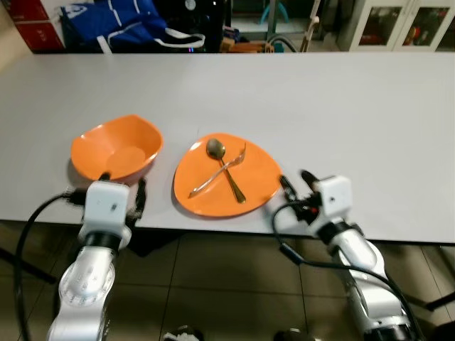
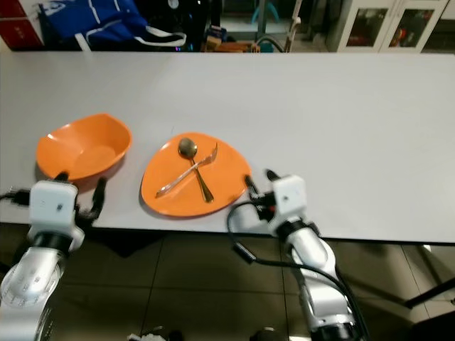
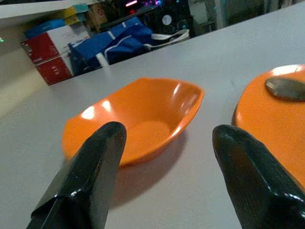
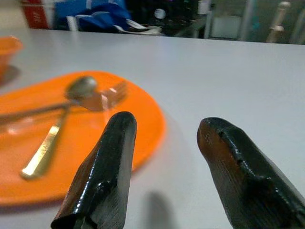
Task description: Setting the table
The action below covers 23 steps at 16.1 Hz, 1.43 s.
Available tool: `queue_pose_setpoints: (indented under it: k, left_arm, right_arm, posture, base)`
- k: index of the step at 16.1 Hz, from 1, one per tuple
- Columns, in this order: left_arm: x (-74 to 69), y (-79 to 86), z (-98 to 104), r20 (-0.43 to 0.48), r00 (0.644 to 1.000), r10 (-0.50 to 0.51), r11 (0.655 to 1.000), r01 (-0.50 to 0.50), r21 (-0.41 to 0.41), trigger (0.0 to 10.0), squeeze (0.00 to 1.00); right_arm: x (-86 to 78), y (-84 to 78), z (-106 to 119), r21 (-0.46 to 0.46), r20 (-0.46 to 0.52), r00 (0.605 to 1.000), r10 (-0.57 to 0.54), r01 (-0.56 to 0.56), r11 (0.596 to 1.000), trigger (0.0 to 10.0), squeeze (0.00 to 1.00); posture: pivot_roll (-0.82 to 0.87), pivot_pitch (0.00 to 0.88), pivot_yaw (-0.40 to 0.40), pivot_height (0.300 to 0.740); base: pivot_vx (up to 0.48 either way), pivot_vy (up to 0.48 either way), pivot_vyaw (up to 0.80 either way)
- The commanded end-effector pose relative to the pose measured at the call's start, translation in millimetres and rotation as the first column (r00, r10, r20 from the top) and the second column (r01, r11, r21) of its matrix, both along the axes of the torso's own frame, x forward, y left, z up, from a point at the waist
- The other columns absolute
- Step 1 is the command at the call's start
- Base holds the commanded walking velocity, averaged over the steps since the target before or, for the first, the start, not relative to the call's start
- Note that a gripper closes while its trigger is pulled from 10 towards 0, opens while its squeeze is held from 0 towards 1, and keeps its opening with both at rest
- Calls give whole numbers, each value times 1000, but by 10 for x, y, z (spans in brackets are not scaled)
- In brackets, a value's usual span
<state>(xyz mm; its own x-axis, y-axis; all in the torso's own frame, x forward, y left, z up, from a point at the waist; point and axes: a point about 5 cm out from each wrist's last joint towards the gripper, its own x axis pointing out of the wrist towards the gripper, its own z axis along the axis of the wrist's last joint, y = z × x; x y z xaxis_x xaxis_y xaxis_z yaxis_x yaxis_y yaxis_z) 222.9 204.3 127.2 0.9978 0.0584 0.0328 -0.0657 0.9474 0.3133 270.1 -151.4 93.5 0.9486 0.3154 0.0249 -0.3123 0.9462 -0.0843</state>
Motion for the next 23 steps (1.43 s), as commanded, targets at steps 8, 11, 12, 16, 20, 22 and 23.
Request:
queue_pose_setpoints:
  k: [8, 11, 12, 16, 20, 22, 23]
  left_arm:
    - [-748, 353, -511, -184, 976, 117, 993, -121, -9, 10000, 0]
    - [-828, 519, -644, -198, 974, 113, 991, -125, -47, 10000, 0]
    - [-833, 568, -711, -198, 975, 99, 992, -113, -56, 10000, 0]
    - [-928, 840, -956, -245, 965, 96, 989, -120, -86, 10000, 0]
    - [-516, 476, -710, -151, 987, 54, 989, -73, -125, 10000, 0]
    - [-418, 358, -651, -130, 991, 28, 991, -44, -124, 10000, 0]
    - [-394, 322, -640, -120, 993, 21, 992, -36, -123, 10000, 0]
  right_arm:
    - [-498, -335, -480, 4, -165, 985, 42, -42, 999, 10000, 0]
    - [-602, -418, -690, -21, -198, 979, 41, -46, 999, 10000, 0]
    - [-581, -409, -722, -12, -191, 981, 37, -40, 999, 10000, 0]
    - [-480, -323, -621, 10, -149, 988, 45, -44, 999, 10000, 0]
    - [-446, -374, -571, 10, -103, 993, 51, -51, 999, 10000, 0]
    - [-456, -388, -571, 13, -102, 993, 52, -51, 999, 10000, 0]
    - [-462, -395, -571, 12, -103, 993, 52, -51, 999, 10000, 0]
  posture:
    - [-125, 14, 80, 740]
    - [-126, 3, 82, 740]
    - [-130, 0, 83, 740]
    - [-138, 2, 79, 740]
    - [-128, 6, 76, 740]
    - [-127, 12, 74, 740]
    - [-127, 12, 74, 740]
  base:
    - [0, 0, 0]
    - [0, 0, 0]
    - [0, 0, 0]
    - [0, 0, 0]
    - [0, 0, 0]
    - [0, 0, 0]
    - [0, 0, 0]
